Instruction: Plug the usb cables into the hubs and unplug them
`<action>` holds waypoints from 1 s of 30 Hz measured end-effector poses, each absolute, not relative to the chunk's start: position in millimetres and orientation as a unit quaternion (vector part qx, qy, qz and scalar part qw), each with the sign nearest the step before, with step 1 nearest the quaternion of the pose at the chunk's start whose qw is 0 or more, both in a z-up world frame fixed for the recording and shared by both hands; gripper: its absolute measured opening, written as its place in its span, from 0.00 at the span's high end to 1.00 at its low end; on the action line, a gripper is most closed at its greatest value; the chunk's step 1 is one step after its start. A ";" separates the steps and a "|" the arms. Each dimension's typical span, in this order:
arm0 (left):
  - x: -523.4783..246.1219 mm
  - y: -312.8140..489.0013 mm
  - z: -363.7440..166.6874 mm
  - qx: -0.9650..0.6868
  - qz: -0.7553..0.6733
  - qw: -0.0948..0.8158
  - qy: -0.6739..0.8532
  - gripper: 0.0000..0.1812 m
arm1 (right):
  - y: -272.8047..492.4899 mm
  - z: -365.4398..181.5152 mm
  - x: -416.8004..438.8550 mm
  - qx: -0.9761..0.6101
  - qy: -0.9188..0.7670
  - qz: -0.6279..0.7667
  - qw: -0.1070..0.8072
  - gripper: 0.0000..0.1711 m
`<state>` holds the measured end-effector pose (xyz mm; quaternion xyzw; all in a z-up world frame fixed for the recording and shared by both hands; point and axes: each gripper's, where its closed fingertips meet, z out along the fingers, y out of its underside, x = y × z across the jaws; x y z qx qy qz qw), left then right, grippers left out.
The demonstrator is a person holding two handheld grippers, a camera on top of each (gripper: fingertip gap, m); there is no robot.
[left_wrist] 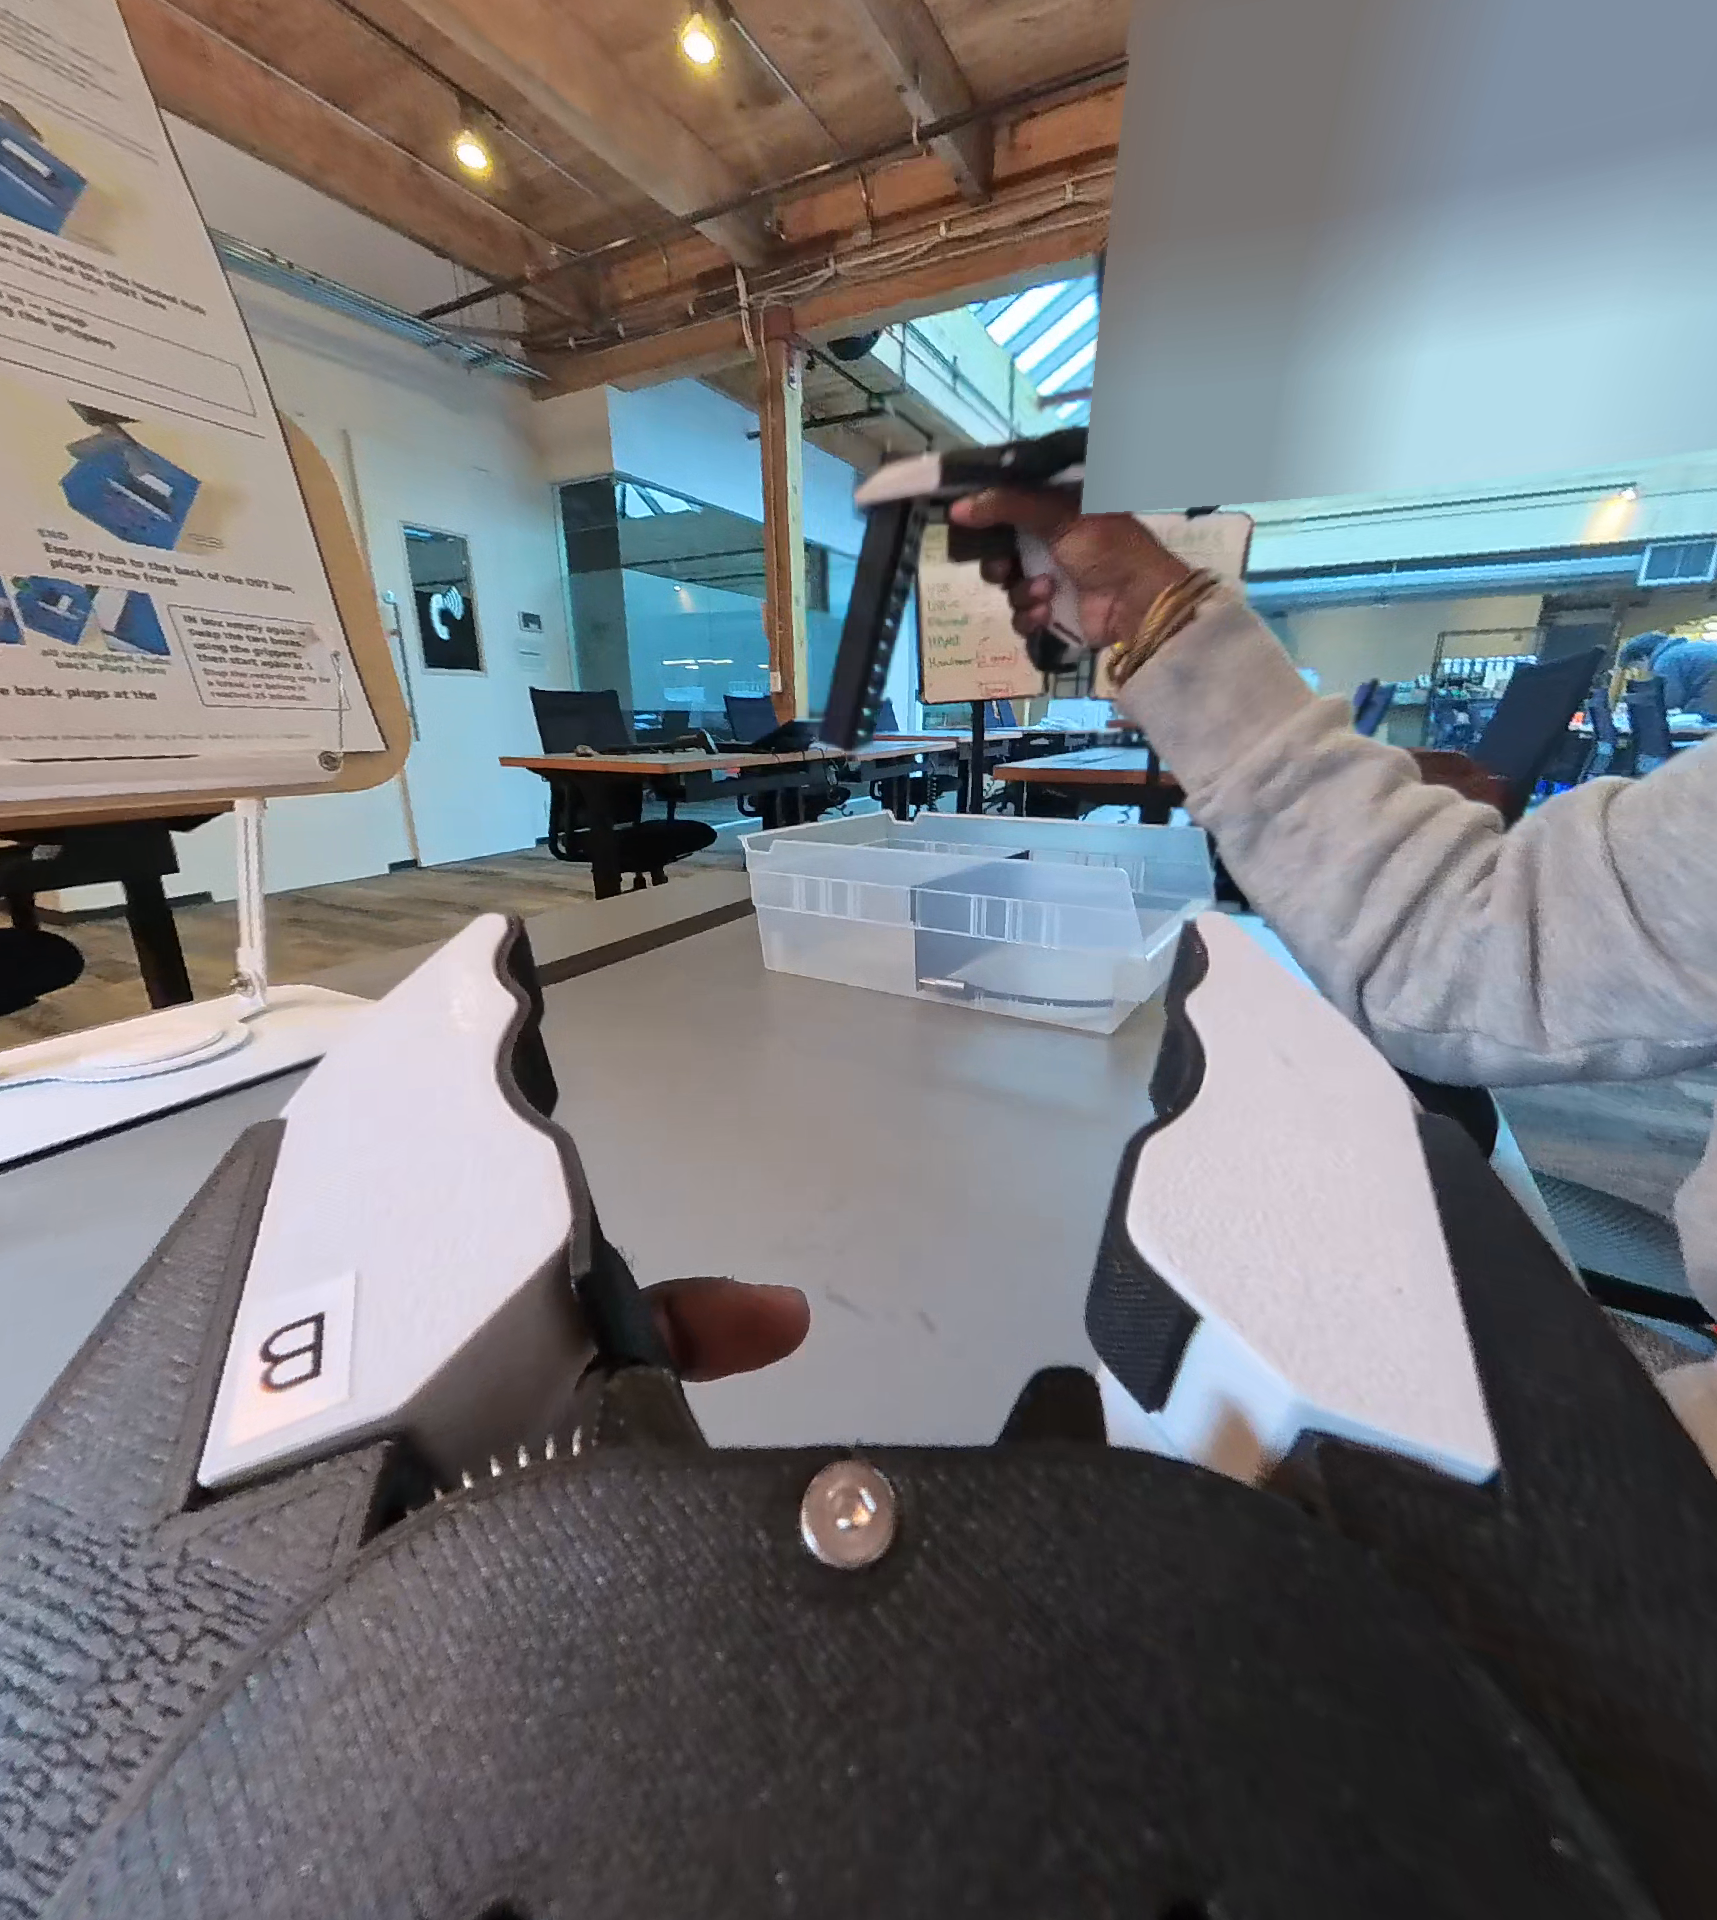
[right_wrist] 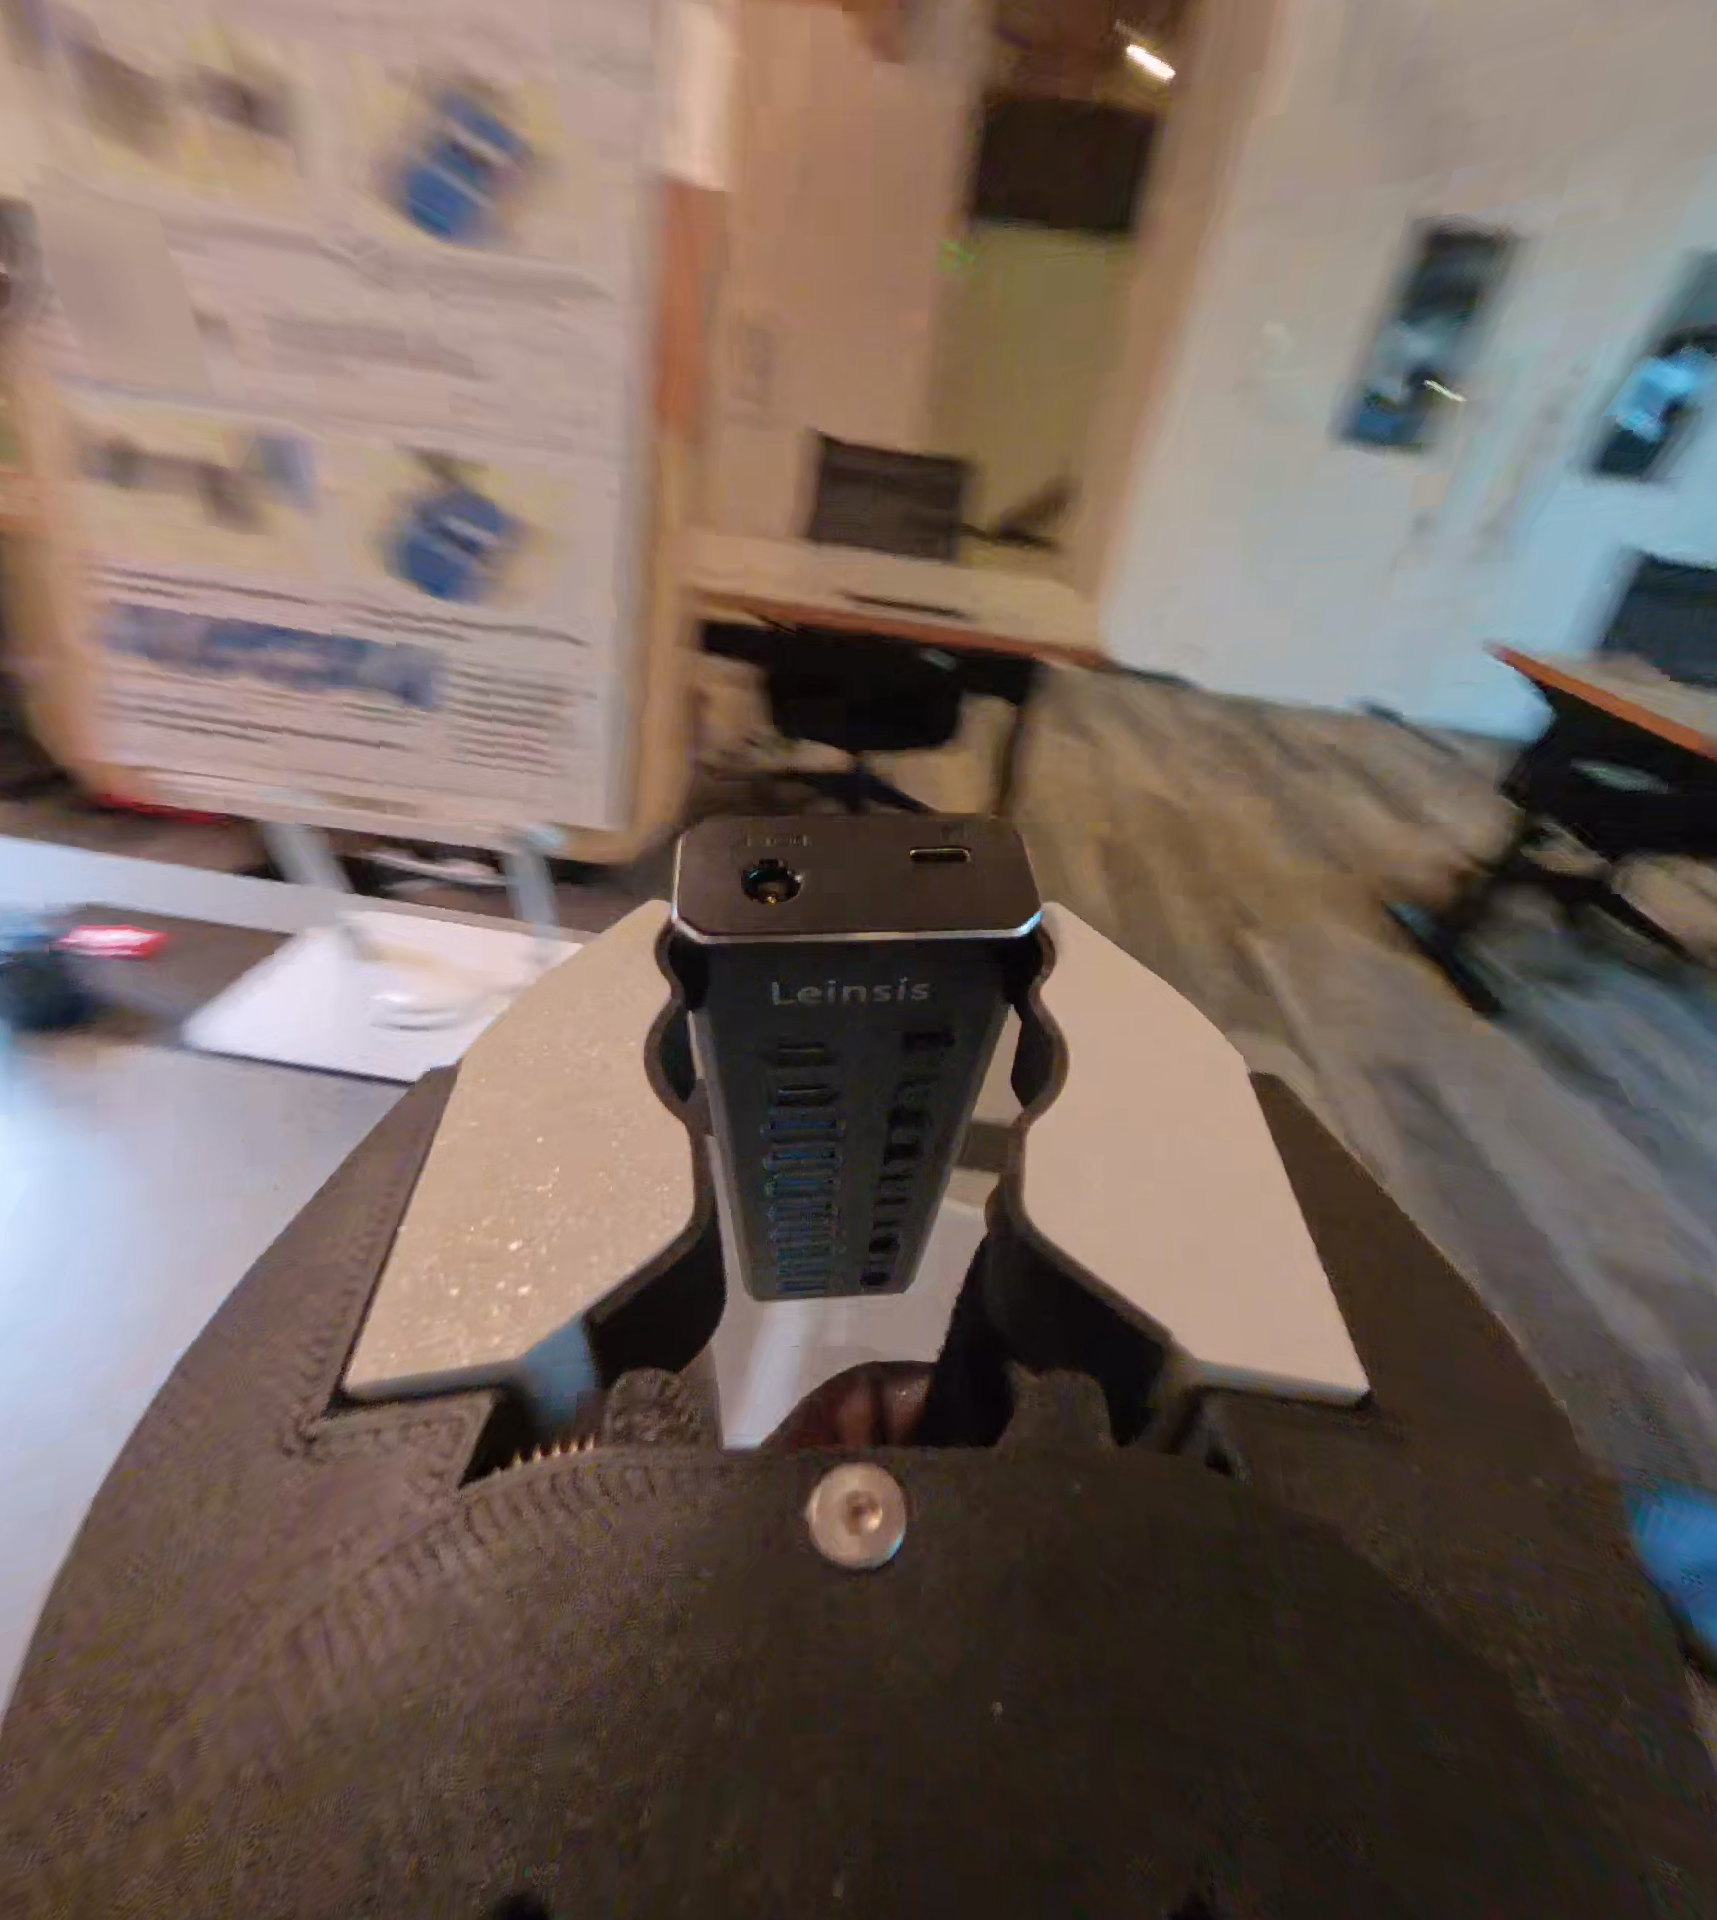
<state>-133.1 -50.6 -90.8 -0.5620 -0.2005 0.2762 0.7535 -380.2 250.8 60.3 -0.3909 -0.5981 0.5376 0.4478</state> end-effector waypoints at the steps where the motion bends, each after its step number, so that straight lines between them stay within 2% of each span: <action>1: -132.7 -48.3 -92.6 -0.568 0.274 0.751 -0.197 0.37 | 277.2 43.3 -394.8 -0.430 -0.589 0.507 0.460 0.65; 6: -134.8 -41.8 -103.0 -0.593 0.270 0.733 -0.194 0.37 | 343.4 -43.6 -438.1 -0.534 -0.576 0.454 0.420 0.65; 12: -136.8 -44.8 -102.8 -0.590 0.269 0.735 -0.201 0.37 | 348.8 -79.0 -457.6 -0.546 -0.576 0.430 0.431 0.65; 20: -136.4 -44.5 -103.8 -0.593 0.270 0.732 -0.199 0.37 | 336.1 -100.8 -466.6 -0.524 -0.597 0.394 0.462 0.64; 24: -136.0 -44.4 -103.3 -0.593 0.269 0.733 -0.198 0.37 | 339.4 -102.0 -462.4 -0.537 -0.604 0.388 0.444 0.64; 27: -135.7 -43.2 -104.3 -0.596 0.270 0.731 -0.196 0.37 | 342.5 -99.4 -460.4 -0.544 -0.596 0.397 0.436 0.58; 30: -135.5 -42.8 -104.5 -0.597 0.270 0.730 -0.194 0.37 | 343.5 -95.1 -458.6 -0.542 -0.593 0.406 0.436 0.57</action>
